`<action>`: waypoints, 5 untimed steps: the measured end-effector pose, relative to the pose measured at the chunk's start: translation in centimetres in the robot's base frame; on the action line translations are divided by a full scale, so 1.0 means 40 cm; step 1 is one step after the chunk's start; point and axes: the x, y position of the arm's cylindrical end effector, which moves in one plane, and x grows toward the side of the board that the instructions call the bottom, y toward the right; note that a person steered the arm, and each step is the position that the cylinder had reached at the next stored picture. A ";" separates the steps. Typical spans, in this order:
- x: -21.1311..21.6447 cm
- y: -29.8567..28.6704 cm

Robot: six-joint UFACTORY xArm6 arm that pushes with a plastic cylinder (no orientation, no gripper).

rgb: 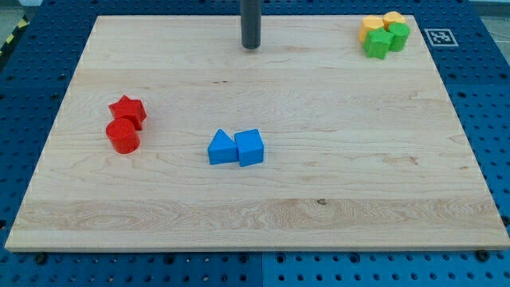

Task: Move the arm to the right center of the board

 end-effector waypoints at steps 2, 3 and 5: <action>0.080 0.106; 0.110 0.172; 0.190 0.339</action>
